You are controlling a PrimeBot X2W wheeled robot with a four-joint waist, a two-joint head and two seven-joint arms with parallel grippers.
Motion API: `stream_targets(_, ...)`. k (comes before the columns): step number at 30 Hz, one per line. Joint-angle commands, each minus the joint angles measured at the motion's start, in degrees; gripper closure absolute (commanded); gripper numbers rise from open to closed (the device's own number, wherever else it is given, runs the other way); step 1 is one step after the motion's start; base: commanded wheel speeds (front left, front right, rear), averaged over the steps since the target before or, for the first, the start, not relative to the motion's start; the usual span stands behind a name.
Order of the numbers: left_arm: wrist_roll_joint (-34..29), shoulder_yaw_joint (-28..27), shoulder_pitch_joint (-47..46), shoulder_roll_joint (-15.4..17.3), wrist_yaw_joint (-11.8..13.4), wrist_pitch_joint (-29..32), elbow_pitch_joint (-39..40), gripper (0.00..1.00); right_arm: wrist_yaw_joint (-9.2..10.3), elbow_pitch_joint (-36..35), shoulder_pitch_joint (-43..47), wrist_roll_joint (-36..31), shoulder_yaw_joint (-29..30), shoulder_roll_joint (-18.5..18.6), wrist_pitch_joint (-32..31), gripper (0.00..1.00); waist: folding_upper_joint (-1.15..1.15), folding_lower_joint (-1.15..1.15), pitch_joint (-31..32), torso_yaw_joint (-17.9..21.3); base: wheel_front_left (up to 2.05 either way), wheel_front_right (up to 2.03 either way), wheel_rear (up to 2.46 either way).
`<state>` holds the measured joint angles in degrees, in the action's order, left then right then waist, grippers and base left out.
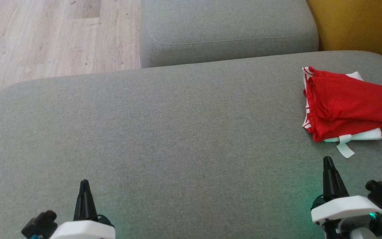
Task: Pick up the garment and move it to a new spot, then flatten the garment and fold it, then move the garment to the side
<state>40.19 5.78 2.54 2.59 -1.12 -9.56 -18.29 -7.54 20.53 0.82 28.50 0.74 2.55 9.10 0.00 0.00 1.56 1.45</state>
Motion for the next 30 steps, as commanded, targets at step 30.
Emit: stream_targets(30,17.6,-4.7,-4.7,0.1,-2.3,5.4,2.7,1.0,0.03,-3.6,-4.3,21.6,1.9,0.2,-5.2,1.0,0.0,0.0,-0.6,-0.5,0.0,0.0,0.0)
